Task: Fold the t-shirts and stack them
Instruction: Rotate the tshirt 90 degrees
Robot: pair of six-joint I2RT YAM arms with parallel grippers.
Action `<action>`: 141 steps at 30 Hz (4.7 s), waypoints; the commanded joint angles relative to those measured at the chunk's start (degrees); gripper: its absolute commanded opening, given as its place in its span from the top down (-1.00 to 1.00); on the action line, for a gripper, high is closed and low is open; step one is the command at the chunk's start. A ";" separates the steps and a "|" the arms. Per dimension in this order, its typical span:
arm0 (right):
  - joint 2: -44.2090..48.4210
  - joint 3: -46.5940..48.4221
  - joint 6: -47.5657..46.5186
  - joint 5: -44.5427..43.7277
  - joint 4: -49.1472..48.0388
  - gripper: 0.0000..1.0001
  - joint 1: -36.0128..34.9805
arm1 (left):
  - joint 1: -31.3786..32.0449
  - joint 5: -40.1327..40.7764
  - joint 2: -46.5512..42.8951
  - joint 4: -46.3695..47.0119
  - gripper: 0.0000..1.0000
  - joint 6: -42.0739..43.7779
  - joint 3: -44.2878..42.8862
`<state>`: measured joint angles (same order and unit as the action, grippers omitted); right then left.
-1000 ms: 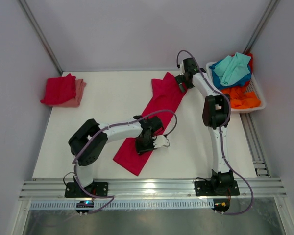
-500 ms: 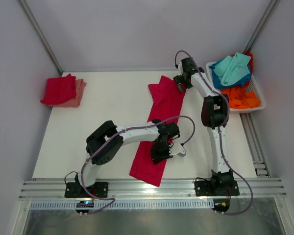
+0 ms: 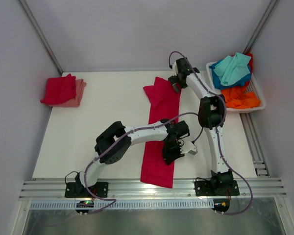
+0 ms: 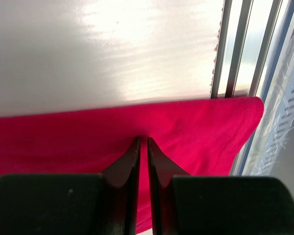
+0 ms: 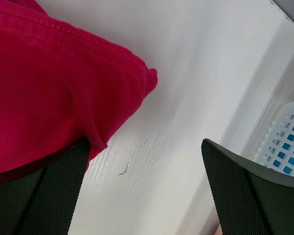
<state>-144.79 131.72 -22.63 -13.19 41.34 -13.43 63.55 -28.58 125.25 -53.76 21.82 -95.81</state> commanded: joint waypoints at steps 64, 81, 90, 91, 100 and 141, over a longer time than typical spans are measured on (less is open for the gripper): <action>9.18 -3.75 -3.03 39.91 12.45 -0.99 -4.67 | -43.59 31.57 -47.38 22.91 -0.98 -18.74 19.87; 5.13 -3.31 -0.31 43.86 7.88 -0.99 -4.76 | -47.20 27.08 -47.20 22.91 -0.98 -21.12 21.28; 3.99 -2.61 1.80 48.08 6.47 -0.99 -4.94 | -47.55 26.64 -47.64 23.26 -0.98 -21.12 22.60; 3.90 -2.52 1.98 48.43 6.21 -0.99 -4.94 | -47.64 26.56 -47.73 23.35 -0.98 -21.21 22.68; 2.50 -2.43 3.38 51.34 5.59 -0.99 -5.11 | -48.08 25.77 -47.82 23.44 -0.99 -21.38 23.21; 5.65 -7.35 5.76 49.75 0.05 0.94 -6.17 | -49.31 20.23 -46.59 24.93 -0.98 -22.79 26.11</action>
<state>-143.33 125.97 -16.97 36.56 43.44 -19.14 14.83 -6.81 79.31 -30.96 -0.03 -69.80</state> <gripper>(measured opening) 0.058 0.991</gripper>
